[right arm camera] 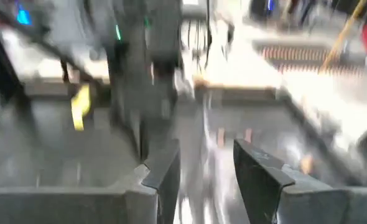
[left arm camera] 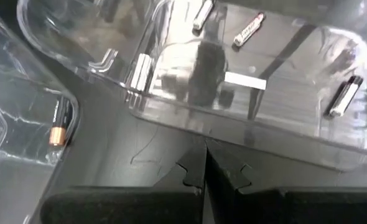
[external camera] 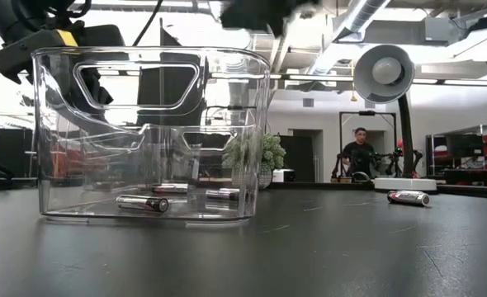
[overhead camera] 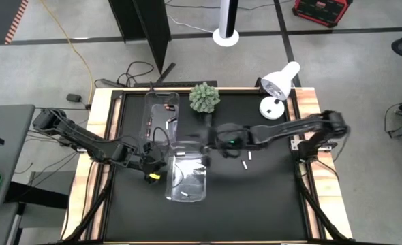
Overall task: Sort batteries
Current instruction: Put the silver and black battery into the center transparent bin
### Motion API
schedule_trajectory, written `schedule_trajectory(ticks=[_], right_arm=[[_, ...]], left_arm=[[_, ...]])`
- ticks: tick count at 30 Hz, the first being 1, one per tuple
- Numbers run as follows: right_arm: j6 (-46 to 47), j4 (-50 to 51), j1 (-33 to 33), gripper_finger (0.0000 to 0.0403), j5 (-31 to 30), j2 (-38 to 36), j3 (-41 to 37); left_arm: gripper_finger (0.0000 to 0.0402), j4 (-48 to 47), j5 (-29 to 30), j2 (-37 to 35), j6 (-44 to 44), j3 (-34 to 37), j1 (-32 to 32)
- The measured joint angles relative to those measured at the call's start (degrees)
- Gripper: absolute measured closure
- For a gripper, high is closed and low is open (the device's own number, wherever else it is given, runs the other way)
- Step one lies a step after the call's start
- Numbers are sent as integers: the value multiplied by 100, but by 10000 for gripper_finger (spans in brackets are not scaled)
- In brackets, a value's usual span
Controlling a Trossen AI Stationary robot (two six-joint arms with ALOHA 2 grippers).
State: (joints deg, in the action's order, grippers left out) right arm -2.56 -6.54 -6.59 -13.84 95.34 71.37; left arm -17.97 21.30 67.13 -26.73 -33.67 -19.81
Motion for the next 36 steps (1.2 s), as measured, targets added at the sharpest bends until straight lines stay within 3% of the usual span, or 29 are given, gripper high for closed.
schedule_trajectory(ticks=[6, 10, 15, 18, 25, 36], right_arm=[[859, 339, -264, 240, -387, -1529, -1690], [1963, 1792, -577, 241, -1447, -2472, -2394], [3837, 2987, -912, 241, -1488, -3156, -2840], [4623, 3608, -1176, 241, -1451, -3000, -3055], [5509, 3612, -1528, 241, -1026, -1882, -3211], [6293, 3538, -1374, 207, -751, -611, -3118]], left_arm=[[400, -48, 9, 0, 16, 0, 0], [400, -46, 22, 0, -6, 2, 0], [400, -45, 34, 0, 14, 2, 20], [400, -43, 54, 0, 47, 2, 29], [400, 169, 68, -2, 165, 2, 145], [400, 205, 61, -2, 165, 2, 214]])
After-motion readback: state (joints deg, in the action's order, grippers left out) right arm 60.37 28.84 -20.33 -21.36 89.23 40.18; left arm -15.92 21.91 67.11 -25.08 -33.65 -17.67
